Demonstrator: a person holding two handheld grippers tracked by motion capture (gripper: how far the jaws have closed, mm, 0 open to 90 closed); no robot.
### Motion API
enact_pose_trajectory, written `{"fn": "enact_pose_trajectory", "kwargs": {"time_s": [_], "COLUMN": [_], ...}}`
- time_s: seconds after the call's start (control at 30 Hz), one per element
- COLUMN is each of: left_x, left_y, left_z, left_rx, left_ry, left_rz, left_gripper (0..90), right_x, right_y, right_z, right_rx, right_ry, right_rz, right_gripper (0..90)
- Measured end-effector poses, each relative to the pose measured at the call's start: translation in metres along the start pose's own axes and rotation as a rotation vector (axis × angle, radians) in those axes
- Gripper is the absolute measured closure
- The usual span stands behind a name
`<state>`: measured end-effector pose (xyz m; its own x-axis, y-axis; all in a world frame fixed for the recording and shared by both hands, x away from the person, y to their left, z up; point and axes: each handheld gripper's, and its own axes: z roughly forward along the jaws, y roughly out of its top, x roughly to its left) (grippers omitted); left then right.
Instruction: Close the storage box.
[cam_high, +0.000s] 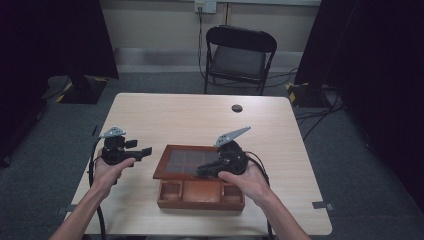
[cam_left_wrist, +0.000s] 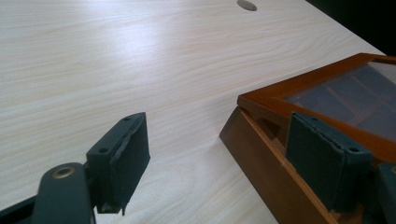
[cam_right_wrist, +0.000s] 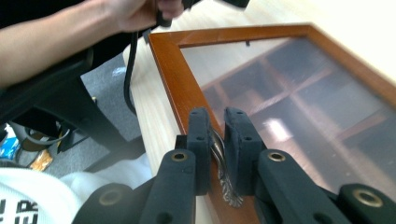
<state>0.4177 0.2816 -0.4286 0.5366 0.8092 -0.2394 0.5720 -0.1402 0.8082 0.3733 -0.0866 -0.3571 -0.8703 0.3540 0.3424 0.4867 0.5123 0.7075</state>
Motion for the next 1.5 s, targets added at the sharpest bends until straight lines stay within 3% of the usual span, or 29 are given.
{"fn": "enact_pose_trajectory", "kwargs": {"time_s": [0.37,0.77,0.93,1.03,1.13,1.2,1.3,1.43,1.5], "left_x": [-0.004,-0.002,0.001,0.003,0.004,0.006,0.009,0.014,0.016], "left_y": [-0.002,-0.004,-0.005,-0.006,-0.007,-0.008,-0.010,-0.014,-0.016], "left_z": [0.006,0.010,0.011,0.012,0.014,0.018,0.023,0.026,0.028], "left_rx": [0.026,0.056,0.062,0.070,0.075,0.098,0.149,0.178,0.199], "left_ry": [-0.003,0.007,0.008,0.012,0.020,0.029,0.058,0.075,0.084], "left_rz": [0.008,0.009,0.007,0.005,0.006,0.005,0.018,-0.001,0.016], "left_gripper": [21.3,21.4,21.0,20.0,19.1,17.5,18.7,18.6,18.7], "right_x": [0.001,-0.002,-0.003,-0.005,-0.013,-0.021,-0.038,-0.068,-0.084], "right_y": [-0.035,-0.053,-0.056,-0.055,-0.053,-0.053,-0.061,-0.083,-0.097], "right_z": [0.030,0.047,0.049,0.043,0.027,0.011,-0.016,-0.045,-0.055], "right_rx": [0.093,0.145,0.128,0.099,0.041,0.009,-0.067,-0.118,-0.111], "right_ry": [0.004,-0.024,-0.015,-0.003,-0.047,-0.106,-0.223,-0.399,-0.471], "right_rz": [0.006,0.007,0.005,0.007,0.041,0.071,0.131,0.233,0.286], "right_gripper": [81.9,81.9,81.2,60.4,47.6,41.6,26.5,13.7,14.4]}}
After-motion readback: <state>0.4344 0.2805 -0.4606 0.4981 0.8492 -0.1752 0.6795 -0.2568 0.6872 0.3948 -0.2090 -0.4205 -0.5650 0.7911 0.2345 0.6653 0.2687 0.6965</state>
